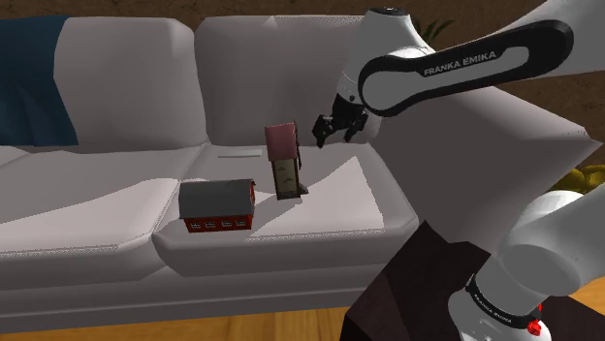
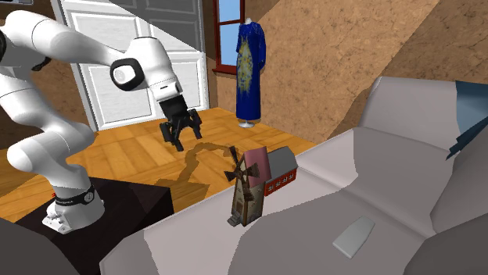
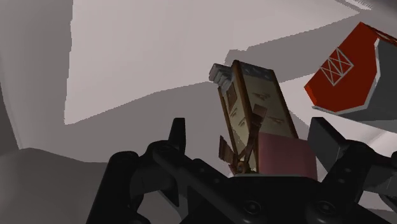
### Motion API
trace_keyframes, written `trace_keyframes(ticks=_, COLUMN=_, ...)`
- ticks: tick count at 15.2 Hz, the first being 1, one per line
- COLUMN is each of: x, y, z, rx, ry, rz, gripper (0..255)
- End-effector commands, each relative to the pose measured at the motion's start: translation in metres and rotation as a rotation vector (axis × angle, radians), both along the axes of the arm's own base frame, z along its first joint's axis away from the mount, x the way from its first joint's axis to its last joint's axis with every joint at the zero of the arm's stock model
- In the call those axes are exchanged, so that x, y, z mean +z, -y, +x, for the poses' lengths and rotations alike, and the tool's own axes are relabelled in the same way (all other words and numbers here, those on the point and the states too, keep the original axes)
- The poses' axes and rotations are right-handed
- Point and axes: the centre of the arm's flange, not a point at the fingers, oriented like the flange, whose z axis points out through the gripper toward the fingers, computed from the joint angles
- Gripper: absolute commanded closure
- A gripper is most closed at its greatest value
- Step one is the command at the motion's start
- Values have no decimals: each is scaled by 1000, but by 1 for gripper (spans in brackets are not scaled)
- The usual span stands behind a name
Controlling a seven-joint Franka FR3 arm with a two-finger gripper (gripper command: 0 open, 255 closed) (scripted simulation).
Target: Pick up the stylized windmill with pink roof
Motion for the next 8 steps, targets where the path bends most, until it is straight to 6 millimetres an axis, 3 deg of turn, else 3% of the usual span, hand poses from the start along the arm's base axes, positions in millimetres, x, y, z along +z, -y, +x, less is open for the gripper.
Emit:
trace_keyframes(ticks=1, x=-19, y=-6, z=17, rx=-30, ry=17, rz=-5, gripper=0)
trace_keyframes(ticks=8, x=-74, y=-30, z=85, rx=-131, ry=68, rz=-27, gripper=0)
